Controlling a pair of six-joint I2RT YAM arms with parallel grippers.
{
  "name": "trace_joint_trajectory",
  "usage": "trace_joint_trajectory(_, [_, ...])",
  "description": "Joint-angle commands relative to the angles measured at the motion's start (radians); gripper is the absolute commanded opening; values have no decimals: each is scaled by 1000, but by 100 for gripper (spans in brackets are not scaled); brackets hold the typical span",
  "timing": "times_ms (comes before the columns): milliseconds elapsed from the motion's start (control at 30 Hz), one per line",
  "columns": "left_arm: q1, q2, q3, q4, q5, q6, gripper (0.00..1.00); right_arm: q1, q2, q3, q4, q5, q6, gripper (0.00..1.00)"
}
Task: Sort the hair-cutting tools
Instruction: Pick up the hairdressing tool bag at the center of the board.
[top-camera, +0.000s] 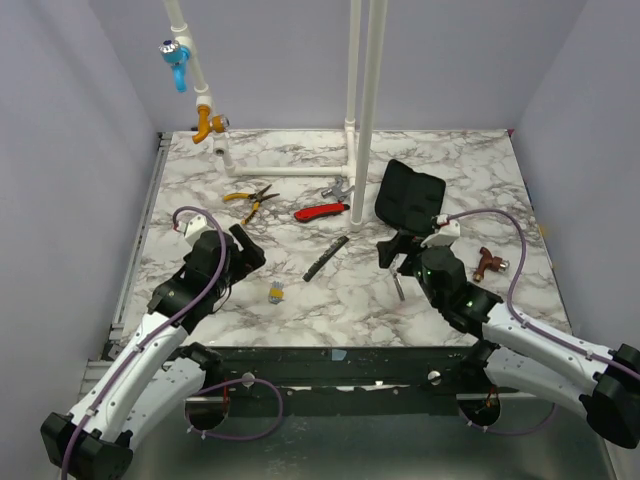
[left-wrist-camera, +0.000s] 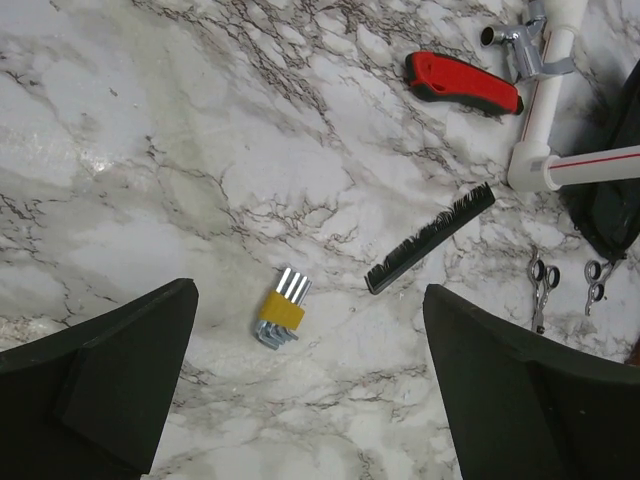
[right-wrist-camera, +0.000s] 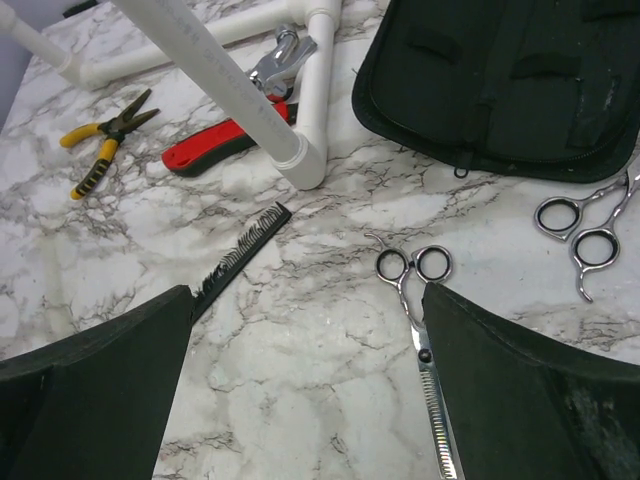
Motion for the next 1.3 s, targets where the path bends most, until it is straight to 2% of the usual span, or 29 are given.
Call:
trace_joint_trajectory(0, [-3, -13, -17, 61, 85, 112, 98, 4, 10, 67, -30, -68, -49, 100])
trace_joint_trajectory(133, [-7, -10, -16, 108, 140, 208, 98, 3, 22, 94, -35, -134, -82, 100])
trace_joint_trajectory(233, [-90, 71, 82, 21, 32, 248, 98, 4, 48, 113, -45, -151, -91, 100])
trace_joint_trajectory(300, [-153, 72, 108, 19, -25, 253, 98, 4, 64, 123, -52, -140, -90, 100])
trace_joint_trajectory(533, [-171, -63, -27, 216, 64, 239, 98, 4, 84, 109, -50, -120, -75, 100])
trace_joint_trajectory(733, [-171, -167, -111, 229, 21, 208, 98, 4, 92, 95, -51, -155, -100, 98])
trace_joint_trajectory(933, [-171, -268, -224, 278, -14, 145, 98, 4, 183, 124, -58, -155, -76, 97])
trace_joint_trajectory(1000, [-171, -282, -242, 288, 1, 128, 98, 4, 202, 133, -87, -68, -21, 95])
trace_joint_trajectory(1033, [-170, -281, -244, 288, 7, 121, 98, 3, 199, 127, -107, 46, 35, 95])
trace_joint_trajectory(1100, [-170, -268, -243, 279, 13, 105, 98, -33, 179, 103, -83, 120, 63, 94])
trace_joint_trajectory(1267, [-170, -205, -225, 264, 22, 93, 98, -209, 253, 167, -59, -33, 90, 90])
